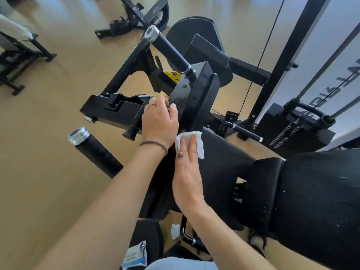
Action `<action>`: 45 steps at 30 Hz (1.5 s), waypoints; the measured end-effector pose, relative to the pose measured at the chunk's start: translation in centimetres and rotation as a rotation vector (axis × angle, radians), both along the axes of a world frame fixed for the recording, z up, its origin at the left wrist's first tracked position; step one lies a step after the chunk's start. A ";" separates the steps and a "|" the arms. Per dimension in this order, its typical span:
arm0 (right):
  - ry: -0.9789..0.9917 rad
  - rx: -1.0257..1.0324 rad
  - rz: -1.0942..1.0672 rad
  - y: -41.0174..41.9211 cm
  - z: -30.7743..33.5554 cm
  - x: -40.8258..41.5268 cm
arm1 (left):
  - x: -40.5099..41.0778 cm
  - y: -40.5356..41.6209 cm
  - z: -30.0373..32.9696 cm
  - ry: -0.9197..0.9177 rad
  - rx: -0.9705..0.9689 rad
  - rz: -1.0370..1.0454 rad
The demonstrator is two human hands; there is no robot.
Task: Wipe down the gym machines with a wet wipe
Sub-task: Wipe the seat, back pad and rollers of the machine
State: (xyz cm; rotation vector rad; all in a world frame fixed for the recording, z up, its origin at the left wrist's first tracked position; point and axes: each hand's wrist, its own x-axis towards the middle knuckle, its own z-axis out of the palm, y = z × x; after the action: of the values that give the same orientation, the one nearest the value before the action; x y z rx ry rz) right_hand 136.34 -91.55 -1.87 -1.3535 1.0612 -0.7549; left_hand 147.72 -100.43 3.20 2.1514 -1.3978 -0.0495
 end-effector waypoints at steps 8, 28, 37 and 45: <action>0.024 0.036 -0.177 -13.8 1.8 0.8 | -0.8 -0.6 -0.9 -0.290 0.022 -0.045; 0.010 -0.092 -0.115 -16.4 2.1 1.0 | -0.7 -0.7 -0.9 -0.232 0.084 -0.025; 0.082 -0.134 -0.085 -20.1 3.3 1.3 | -0.7 -0.7 -1.0 -0.235 0.087 -0.020; 0.105 -0.214 -0.065 -14.5 1.7 1.8 | -0.8 -0.7 -0.9 -0.206 0.076 -0.021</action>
State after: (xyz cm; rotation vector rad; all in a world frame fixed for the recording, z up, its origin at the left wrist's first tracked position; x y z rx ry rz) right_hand 138.18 -106.02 -0.19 -1.5600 1.1365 -0.8730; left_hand 146.90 -101.13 2.30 2.2570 -1.5557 0.1158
